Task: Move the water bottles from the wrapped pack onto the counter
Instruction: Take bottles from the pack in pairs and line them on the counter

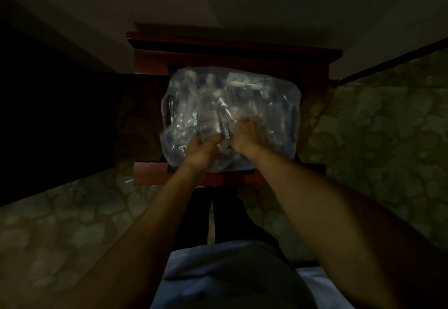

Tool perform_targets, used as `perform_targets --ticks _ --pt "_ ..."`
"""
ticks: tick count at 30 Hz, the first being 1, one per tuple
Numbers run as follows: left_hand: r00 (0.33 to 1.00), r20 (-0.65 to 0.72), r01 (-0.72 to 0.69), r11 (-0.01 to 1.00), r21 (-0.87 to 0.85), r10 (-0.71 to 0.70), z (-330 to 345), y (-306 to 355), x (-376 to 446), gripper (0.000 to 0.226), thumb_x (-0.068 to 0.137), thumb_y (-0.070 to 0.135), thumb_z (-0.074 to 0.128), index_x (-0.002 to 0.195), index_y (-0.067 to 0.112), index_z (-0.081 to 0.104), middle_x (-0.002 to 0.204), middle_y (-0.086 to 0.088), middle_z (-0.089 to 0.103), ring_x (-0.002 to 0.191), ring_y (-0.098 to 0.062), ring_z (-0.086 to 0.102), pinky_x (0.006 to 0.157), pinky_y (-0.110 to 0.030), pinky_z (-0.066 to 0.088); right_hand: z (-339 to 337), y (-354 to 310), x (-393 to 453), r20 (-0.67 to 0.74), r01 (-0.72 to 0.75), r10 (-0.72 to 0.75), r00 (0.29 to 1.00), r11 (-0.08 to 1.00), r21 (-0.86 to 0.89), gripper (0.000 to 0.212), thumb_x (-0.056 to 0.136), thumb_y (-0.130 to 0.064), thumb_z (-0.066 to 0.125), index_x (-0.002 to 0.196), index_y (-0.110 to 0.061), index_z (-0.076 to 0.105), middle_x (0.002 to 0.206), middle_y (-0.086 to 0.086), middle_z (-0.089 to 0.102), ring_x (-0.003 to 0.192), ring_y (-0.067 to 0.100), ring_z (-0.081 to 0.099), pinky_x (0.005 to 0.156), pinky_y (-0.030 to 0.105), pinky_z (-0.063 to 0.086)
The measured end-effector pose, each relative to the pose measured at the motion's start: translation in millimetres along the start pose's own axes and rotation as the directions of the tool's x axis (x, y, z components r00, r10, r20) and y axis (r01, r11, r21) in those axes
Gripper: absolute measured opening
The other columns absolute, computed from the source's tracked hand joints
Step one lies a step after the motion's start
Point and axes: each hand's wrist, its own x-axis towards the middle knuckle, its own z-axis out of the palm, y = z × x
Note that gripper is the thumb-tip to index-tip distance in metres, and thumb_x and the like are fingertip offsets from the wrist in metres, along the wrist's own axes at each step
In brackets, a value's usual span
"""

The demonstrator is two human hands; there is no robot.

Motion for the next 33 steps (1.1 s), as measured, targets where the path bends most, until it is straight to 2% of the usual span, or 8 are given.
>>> perform_targets --ticks 4,9,13,16,20,25,30,33 --pt "0.998 0.01 0.065 0.993 -0.101 -0.064 -3 9 -2 0.014 0.094 0.022 0.06 0.089 0.01 0.065 0.076 0.001 0.066 0.061 -0.01 0.069 0.048 -0.021 0.055 4 -6 3 -0.018 -0.052 0.053 0.998 0.998 0.02 0.066 0.088 -0.014 0.062 0.144 -0.002 0.031 0.139 0.022 0.037 0.113 0.034 0.053 0.073 0.034 0.04" --pt "0.994 0.025 0.113 0.986 -0.122 -0.111 -13 5 -2 0.015 0.093 0.026 0.06 0.091 0.012 0.065 0.087 -0.006 0.067 0.081 -0.023 0.068 0.074 -0.036 0.06 4 15 12 0.121 0.009 -0.015 0.993 0.999 0.052 0.037 0.087 -0.014 0.064 0.122 -0.006 0.057 0.123 0.014 0.063 0.107 0.031 0.063 0.085 0.035 0.052" --pt "0.993 0.032 0.111 0.992 -0.058 -0.109 -15 -5 1 0.015 0.093 0.029 0.058 0.091 0.015 0.065 0.092 -0.007 0.069 0.091 -0.028 0.069 0.078 -0.039 0.06 -6 18 14 0.274 -0.004 -0.049 0.961 0.982 0.189 0.045 0.076 -0.044 0.075 0.108 -0.015 0.064 0.106 0.004 0.068 0.09 0.023 0.064 0.08 0.031 0.053" --pt "0.99 0.03 0.137 0.989 -0.059 -0.135 -19 -3 7 0.02 0.092 0.034 0.056 0.09 0.016 0.065 0.085 -0.007 0.068 0.08 -0.025 0.069 0.078 -0.04 0.059 -1 18 -1 0.306 -0.072 -0.112 0.946 0.843 0.533 0.05 0.074 -0.059 0.068 0.111 -0.026 0.065 0.1 -0.002 0.07 0.086 0.018 0.067 0.077 0.031 0.055" --pt "0.969 0.139 0.222 0.968 -0.114 -0.205 -26 6 4 0.037 0.087 0.044 0.052 0.101 0.012 0.065 0.07 -0.009 0.07 0.051 -0.018 0.065 0.048 -0.025 0.051 -7 18 -10 0.462 -0.304 -0.069 0.884 0.666 0.681 0.039 0.077 -0.056 0.065 0.103 -0.027 0.061 0.103 -0.002 0.061 0.091 0.023 0.062 0.063 0.03 0.054" --pt "0.964 0.147 0.234 0.97 -0.07 -0.222 -27 16 -16 0.041 0.082 0.052 0.058 0.109 0.021 0.061 0.103 -0.01 0.066 0.07 -0.022 0.064 0.049 -0.024 0.051 -41 10 -21 0.498 -0.428 -0.063 0.865 0.427 0.797 0.023 0.077 -0.037 0.075 0.093 -0.024 0.065 0.114 0.003 0.06 0.09 0.025 0.066 0.053 0.028 0.057" --pt "0.97 0.164 0.202 0.97 -0.137 -0.179 -25 33 -42 0.051 0.081 0.055 0.064 0.119 0.021 0.063 0.125 -0.011 0.062 0.103 -0.031 0.065 0.056 -0.027 0.054 -69 2 -52 0.476 -0.403 -0.029 0.879 0.49 0.773 0.028 0.073 -0.045 0.076 0.087 -0.024 0.063 0.102 0.003 0.057 0.085 0.026 0.066 0.047 0.025 0.054" --pt "0.977 0.176 0.126 0.992 -0.029 -0.119 -26 40 -58 0.052 0.083 0.059 0.061 0.12 0.022 0.061 0.124 -0.012 0.061 0.098 -0.028 0.066 0.061 -0.03 0.055 -80 2 -71 0.421 -0.356 0.022 0.907 0.574 0.738 0.028 0.078 -0.053 0.068 0.082 -0.027 0.059 0.096 0.001 0.059 0.076 0.022 0.067 0.043 0.022 0.052"
